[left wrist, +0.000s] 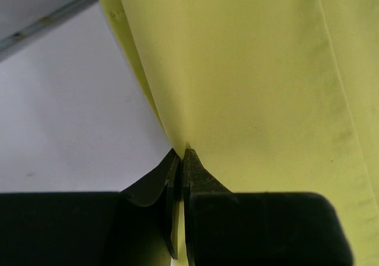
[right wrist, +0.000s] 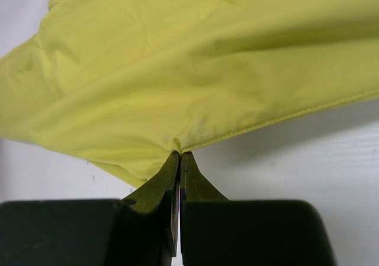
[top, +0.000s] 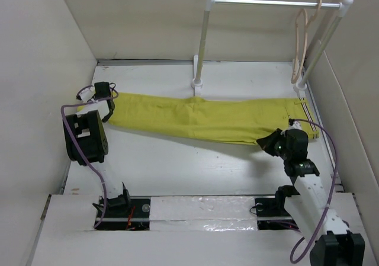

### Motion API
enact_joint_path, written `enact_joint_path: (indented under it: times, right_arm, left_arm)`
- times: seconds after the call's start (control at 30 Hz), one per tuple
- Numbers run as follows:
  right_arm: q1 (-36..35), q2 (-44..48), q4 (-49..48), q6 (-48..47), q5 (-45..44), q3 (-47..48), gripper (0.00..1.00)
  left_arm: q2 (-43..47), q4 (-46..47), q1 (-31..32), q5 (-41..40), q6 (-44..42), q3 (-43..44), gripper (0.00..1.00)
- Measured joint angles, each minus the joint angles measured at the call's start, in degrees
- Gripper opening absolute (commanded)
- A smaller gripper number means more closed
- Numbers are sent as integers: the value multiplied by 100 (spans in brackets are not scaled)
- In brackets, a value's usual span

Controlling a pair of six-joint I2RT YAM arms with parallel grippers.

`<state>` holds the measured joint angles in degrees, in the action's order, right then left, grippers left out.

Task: Place the trousers on the hanger
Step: Fold the trousers at the center of the board.

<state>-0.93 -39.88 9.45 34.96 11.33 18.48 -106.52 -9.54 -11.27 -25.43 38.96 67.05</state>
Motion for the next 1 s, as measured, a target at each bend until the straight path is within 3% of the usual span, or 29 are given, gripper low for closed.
enact_joint_path:
  times: [0.17,0.23,0.27,0.3,0.33,0.4,0.43,0.47,0.53,0.63,0.67,0.73,0.77,1.0]
  right_arm:
    - [-162,610,844,-72,372,-87,3]
    - [-229,824,1134,-72,492,-210,18]
    - [-256,914,1250,-85,522,-258,33]
    - [-258,970,1344,-101,560,-282,58]
    - [-269,1001,1399,-114,597,-291,68]
    - [-293,1019,1410,-175,651,-289,85]
    - [-299,1014,1434,-186,658,-278,86]
    - [-310,1001,1482,-212,643,-236,86]
    - [-326,935,1567,-247,557,26,80]
    - [-332,835,1537,-190,138,343,48]
    - [-332,804,1475,-144,-70,402,24]
    - [-284,605,1320,-57,-459,577,0]
    - [-214,498,1270,-15,-656,629,0]
    - [494,-289,922,155,-1657,765,2]
  left_arm:
    - [369,-490,-9,-723,-87,-321,0]
    - [511,-664,-13,-881,-57,-422,6]
    - [610,-723,-13,-925,-44,-494,22]
    - [728,-765,-15,-953,-42,-566,47]
    - [870,-791,-24,-955,-37,-638,55]
    - [1187,-828,-46,-914,20,-717,63]
    - [1364,-828,-46,-866,26,-719,63]
    - [1539,-798,-48,-802,26,-719,63]
    - [2076,-638,-42,-575,22,-719,53]
    - [2601,-369,317,-195,-26,-758,29]
    - [2791,-221,603,-39,-46,-769,14]
    - [3136,92,1370,212,-63,-782,5]
    - [3274,282,1810,315,-85,-800,0]
    - [3536,1504,4931,415,-87,-1606,0]
